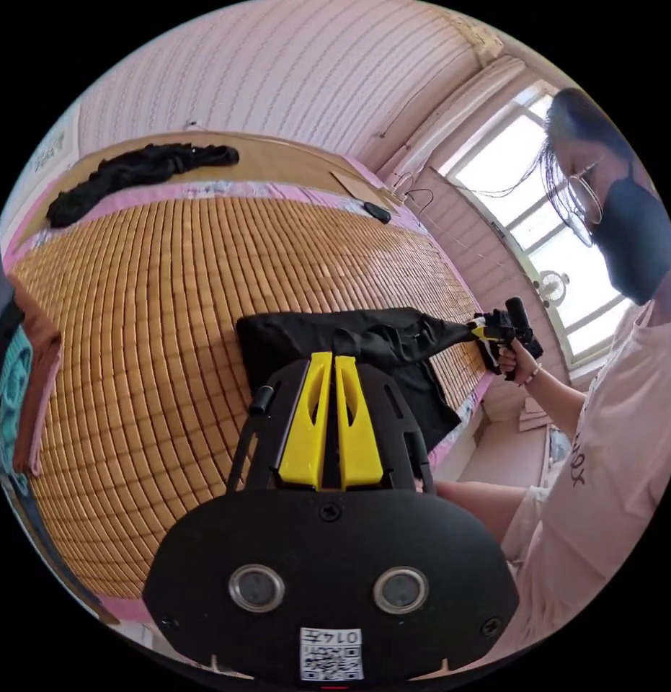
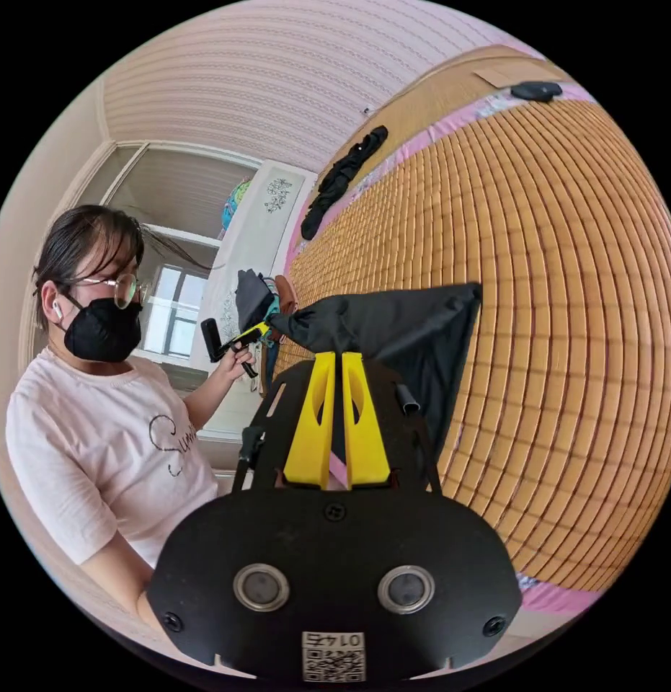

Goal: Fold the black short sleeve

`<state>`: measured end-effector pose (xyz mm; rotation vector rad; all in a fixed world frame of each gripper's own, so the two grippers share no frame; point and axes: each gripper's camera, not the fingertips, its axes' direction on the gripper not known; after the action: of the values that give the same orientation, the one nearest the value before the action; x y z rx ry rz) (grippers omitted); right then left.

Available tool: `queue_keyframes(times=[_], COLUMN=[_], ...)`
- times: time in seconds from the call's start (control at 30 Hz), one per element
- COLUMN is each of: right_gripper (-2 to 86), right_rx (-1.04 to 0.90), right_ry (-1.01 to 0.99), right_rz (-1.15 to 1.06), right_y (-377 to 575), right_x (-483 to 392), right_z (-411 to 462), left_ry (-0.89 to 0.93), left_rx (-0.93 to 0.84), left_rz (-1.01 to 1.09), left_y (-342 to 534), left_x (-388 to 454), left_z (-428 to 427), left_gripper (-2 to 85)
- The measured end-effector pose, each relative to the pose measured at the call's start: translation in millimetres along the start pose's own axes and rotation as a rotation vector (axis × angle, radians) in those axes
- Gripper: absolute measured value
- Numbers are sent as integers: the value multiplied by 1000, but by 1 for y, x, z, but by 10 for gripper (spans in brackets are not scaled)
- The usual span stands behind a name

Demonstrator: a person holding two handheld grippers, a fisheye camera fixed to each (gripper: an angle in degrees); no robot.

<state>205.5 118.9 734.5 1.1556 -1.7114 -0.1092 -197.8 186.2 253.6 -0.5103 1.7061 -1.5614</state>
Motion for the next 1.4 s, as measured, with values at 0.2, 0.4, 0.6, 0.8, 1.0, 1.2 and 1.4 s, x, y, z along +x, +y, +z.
queue_keyframes(times=[0.2, 0.4, 0.6, 0.8, 1.0, 1.2, 1.4], right_gripper=[8, 8, 10, 23, 59, 106, 27], right_rx=[-88, -63, -114, -249, -195, -231, -309], right_ry=[132, 202, 232, 307, 374, 342, 457], right_rz=[329, 268, 156, 209, 184, -103, -66], right_y=[89, 87, 78, 98, 107, 36, 41], right_x=[63, 39, -1, 23, -6, -62, -49], right_z=[65, 72, 65, 110, 100, 184, 254], left_ry=[20, -44, -22, -166, -166, -123, -85], left_rx=[-204, -274, -176, -286, -250, -222, -348], left_rz=[-274, -240, -221, -299, -279, -54, -23], left_y=[111, 114, 98, 131, 131, 76, 76], left_x=[-7, -11, -4, -20, -2, 55, 65], left_z=[59, 77, 26, 63, 42, 102, 169], left_gripper=[-10, -10, -10, -10, -7, 62, 47])
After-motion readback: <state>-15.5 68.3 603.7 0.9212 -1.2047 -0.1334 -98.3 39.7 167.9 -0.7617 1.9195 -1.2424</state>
